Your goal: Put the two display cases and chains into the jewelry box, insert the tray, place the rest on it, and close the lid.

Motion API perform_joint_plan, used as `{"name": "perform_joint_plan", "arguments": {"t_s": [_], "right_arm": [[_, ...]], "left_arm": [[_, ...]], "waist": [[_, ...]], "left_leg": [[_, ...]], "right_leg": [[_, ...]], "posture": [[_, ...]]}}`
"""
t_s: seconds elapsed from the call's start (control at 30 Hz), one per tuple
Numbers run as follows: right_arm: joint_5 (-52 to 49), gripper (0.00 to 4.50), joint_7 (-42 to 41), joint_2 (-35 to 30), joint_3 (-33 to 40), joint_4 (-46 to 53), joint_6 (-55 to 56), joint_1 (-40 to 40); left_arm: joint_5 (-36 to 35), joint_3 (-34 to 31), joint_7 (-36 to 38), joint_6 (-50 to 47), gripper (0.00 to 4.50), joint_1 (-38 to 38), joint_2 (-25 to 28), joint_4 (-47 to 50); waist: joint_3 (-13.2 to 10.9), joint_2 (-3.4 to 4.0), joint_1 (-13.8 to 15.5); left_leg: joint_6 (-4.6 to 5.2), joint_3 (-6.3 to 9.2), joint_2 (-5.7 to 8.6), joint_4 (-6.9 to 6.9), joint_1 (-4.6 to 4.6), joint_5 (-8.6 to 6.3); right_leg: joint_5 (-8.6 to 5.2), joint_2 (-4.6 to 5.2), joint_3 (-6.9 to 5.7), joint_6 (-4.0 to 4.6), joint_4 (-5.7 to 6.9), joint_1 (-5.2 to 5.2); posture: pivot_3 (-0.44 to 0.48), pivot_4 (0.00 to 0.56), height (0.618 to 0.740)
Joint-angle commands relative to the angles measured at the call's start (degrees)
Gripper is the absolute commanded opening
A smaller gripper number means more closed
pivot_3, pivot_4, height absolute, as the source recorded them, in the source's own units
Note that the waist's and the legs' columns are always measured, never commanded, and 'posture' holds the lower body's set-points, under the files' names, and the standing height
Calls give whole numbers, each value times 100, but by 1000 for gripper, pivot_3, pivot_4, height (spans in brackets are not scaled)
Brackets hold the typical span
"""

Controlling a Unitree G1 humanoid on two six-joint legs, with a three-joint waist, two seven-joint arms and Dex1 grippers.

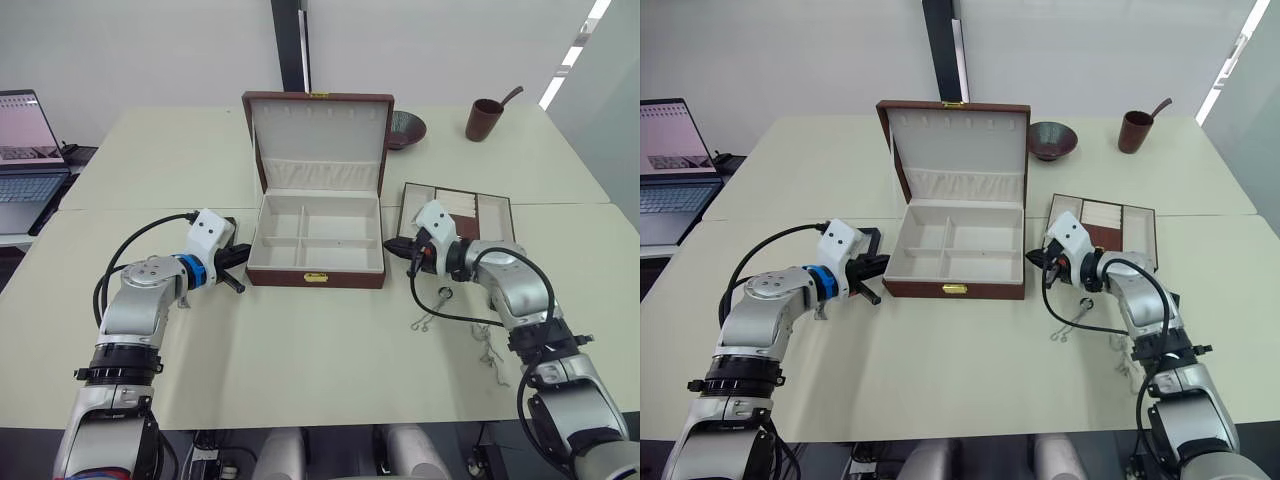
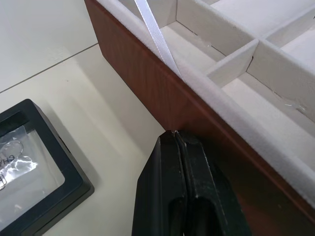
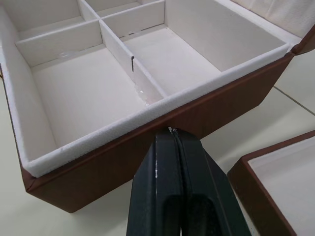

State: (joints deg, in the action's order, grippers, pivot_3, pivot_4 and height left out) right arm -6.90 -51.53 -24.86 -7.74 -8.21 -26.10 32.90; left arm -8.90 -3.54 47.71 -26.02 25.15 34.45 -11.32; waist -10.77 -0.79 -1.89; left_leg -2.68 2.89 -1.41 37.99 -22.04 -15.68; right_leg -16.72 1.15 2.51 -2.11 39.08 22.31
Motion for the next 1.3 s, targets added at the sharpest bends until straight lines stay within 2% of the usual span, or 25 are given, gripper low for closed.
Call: {"name": "perform_joint_plan", "arguments": {"t_s": [0.03,0.27,0.9,1.1,1.2,1.3], "right_arm": [[-315,17,-266,66,-159,602,-162,-116],[-321,17,-152,38,-105,815,-314,-300],[-329,17,-173,-53,17,834,-343,-379],[-711,17,-298,-221,486,853,-401,-432],[-1202,17,-462,-433,1055,740,-518,-409],[-1447,580,-758,-1018,1578,453,-390,-510]], "left_arm": [[-361,313,400,-244,0,-231,-104,728],[-444,376,388,-591,0,-669,-76,1306],[-309,188,271,-382,0,-550,-36,1020],[-542,-159,259,-442,0,-573,59,1096],[-683,-583,249,-289,0,-584,240,919],[-897,-1169,373,-141,0,-678,664,602]], "waist": [[0,0,-1],[2,0,0],[2,-1,5],[2,-1,6],[1,-2,7],[1,-3,8]], "left_leg": [[0,0,-2,0,0,0],[0,-1,-2,0,7,0],[0,0,-1,0,10,0],[0,2,-2,0,3,0],[0,2,-3,-1,-2,0],[0,3,-4,-1,-1,0]], "right_leg": [[0,1,1,0,-1,0],[0,1,2,0,0,-6],[0,0,1,0,1,-10],[0,0,-1,0,-3,-6],[0,1,-1,0,-4,-2],[0,1,-2,0,-5,-3]], "posture": [[0,150,740],[0,150,740],[0,150,740],[0,150,740],[0,150,740],[0,150,740]]}}
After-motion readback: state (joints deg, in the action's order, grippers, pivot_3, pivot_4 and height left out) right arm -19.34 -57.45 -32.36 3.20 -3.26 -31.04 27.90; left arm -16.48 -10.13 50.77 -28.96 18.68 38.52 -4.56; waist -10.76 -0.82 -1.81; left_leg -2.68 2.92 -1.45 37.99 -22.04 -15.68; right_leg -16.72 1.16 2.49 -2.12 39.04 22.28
